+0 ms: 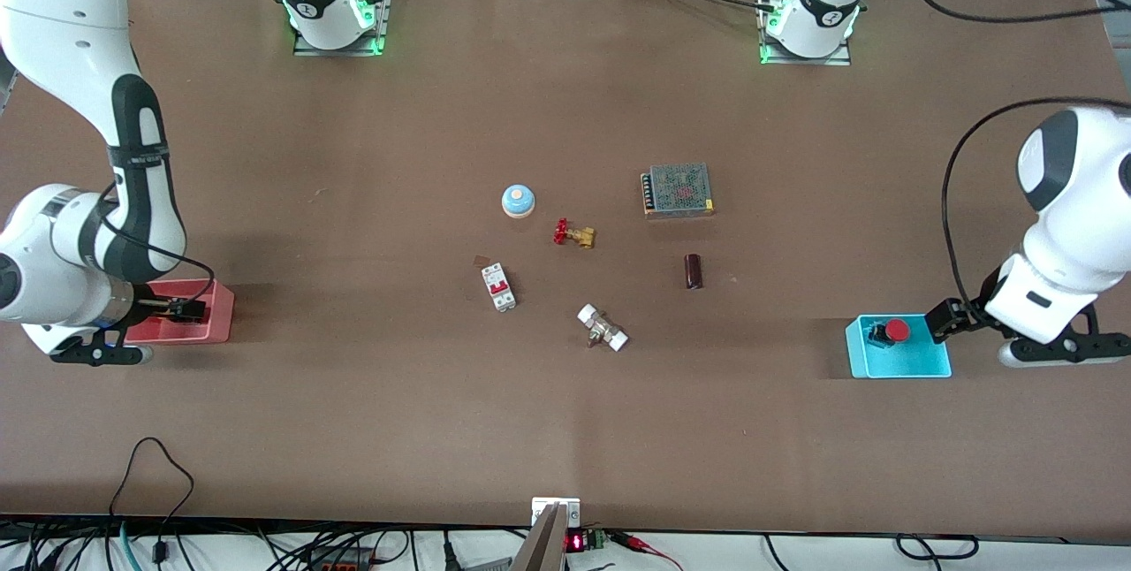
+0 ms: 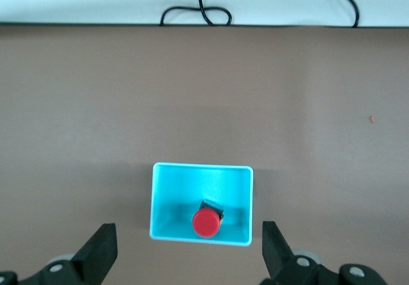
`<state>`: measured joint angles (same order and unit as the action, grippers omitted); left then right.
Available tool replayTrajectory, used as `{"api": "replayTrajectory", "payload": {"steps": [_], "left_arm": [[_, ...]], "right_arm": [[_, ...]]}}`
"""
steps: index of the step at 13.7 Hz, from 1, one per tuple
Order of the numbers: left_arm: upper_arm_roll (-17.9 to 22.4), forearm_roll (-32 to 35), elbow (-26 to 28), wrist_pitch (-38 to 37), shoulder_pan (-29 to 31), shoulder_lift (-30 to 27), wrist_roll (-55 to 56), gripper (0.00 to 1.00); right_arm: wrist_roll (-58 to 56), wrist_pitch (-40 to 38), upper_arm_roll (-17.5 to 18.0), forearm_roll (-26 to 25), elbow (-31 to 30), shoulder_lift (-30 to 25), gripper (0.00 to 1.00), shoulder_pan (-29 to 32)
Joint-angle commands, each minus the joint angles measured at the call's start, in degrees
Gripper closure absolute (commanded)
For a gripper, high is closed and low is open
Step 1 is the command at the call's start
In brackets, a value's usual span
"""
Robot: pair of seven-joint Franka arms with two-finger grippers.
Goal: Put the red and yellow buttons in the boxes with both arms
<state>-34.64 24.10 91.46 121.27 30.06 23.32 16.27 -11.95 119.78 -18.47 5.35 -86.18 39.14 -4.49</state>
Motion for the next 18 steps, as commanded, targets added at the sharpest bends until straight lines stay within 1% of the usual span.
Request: {"api": "replayTrajectory", "payload": {"steps": [1, 4, 6, 7, 8, 10, 12, 13, 15, 16, 17, 18], "left_arm": [[-0.5, -5.4, 1.2, -5.2, 0.8, -6.6, -1.0, 0.00], [-0.5, -10.7, 0.0, -8.9, 0.8, -10.6, -5.2, 0.00], [-0.5, -12.8, -4.2, -14.1, 0.8, -10.8, -7.6, 0.00], [-0.6, -13.0, -6.4, -17.1, 0.8, -10.9, -8.5, 0.00], [-0.7, -13.1, -7.6, -18.3, 0.8, -11.1, -9.3, 0.00], [-0.7, -13.6, -8.1, -18.6, 0.8, -11.3, -9.9, 0.00], [-0.1, -14.3, -8.1, -18.7, 0.1, -11.9, -11.9, 0.00], [1.1, -15.4, -8.1, -19.2, -1.1, -12.1, -13.3, 0.00], [9.5, -16.5, -10.6, -21.2, -8.7, -12.2, -13.8, 0.00], [12.6, -17.2, -10.6, -21.3, -11.9, -12.4, -13.8, 0.00], [15.5, -17.4, -10.6, -21.3, -14.8, -13.2, -13.8, 0.00], [18.7, -17.8, -10.6, -21.5, -18.1, -13.6, -13.8, 0.00]], "right_arm": [[-1.1, -5.4, 1.6, 0.7, -1.1, -9.6, 0.00, -0.5], [0.0, -10.9, 5.1, 0.7, -1.2, -17.0, 0.00, -1.0], [2.1, -15.1, 6.6, 0.7, -1.3, -20.9, 0.00, -1.9], [2.8, -17.8, 6.7, 0.7, -1.3, -23.2, 0.00, -2.3], [2.6, -20.6, 6.7, 0.6, -1.4, -25.6, 0.00, -2.3], [2.5, -25.2, 6.3, 0.2, -1.4, -29.3, 0.00, -1.9], [3.5, -27.4, 6.1, -0.7, -1.8, -31.6, 0.00, -1.9], [4.6, -27.6, 6.2, -1.7, -2.1, -31.9, 0.00, -1.9], [6.9, -27.6, 6.4, -3.9, -4.2, -33.9, 0.00, -2.4], [8.9, -27.2, 6.7, -4.1, -6.0, -35.4, 0.00, -2.5], [9.4, -27.2, 6.8, -5.7, -7.0, -36.3, 0.00, -3.1], [9.4, -27.2, 6.8, -6.2, -7.4, -37.1, 0.00, -3.6]]}}
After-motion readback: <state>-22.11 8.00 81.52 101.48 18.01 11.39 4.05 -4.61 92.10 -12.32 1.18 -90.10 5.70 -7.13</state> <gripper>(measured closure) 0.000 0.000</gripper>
